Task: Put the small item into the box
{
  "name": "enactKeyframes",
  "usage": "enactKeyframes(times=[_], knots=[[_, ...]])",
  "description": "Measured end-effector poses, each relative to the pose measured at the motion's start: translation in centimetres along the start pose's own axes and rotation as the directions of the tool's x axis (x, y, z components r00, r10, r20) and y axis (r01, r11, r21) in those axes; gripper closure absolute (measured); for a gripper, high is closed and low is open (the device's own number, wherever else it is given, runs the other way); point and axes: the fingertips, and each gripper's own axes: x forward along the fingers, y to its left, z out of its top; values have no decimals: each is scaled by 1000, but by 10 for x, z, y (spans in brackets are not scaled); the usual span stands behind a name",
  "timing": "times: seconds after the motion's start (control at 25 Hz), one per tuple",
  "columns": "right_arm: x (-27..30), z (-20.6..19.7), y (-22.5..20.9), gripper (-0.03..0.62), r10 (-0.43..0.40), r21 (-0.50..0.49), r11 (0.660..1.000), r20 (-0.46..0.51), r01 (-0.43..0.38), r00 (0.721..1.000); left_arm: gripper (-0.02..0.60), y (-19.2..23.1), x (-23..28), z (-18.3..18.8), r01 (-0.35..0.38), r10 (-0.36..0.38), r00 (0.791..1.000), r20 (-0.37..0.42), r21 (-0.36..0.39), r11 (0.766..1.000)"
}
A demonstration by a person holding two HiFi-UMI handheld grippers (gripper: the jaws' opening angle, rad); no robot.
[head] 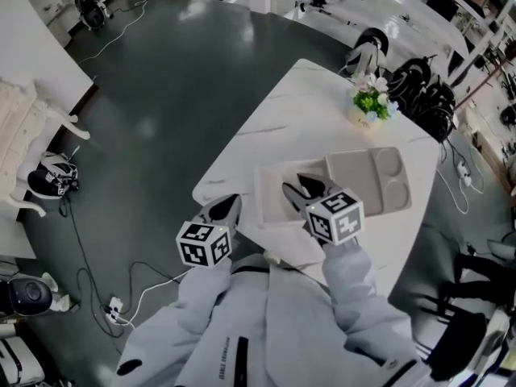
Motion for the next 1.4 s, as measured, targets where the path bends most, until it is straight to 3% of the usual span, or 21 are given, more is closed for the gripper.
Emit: enactKeyframes(times=[0.36,0.72,1.16,1.4], knots=[[40,-23,-11,471,5,-32,999,-185,-11,983,583,11,15,-14,12,-15,996,-89,-31,999],[73,-58,-21,470,-3,-94,995,-408,-39,913,583,20,26,-24,23,-31,988,-151,-53,998],[82,-69,-27,462,-44,-160,986,-482,-38,875,583,21,32,-27,22,-31,986,-161,-61,998],[83,-74,-21,412,1,-93,994,-488,-53,873,583,20,32,-27,22,-32,986,-163,-63,998]])
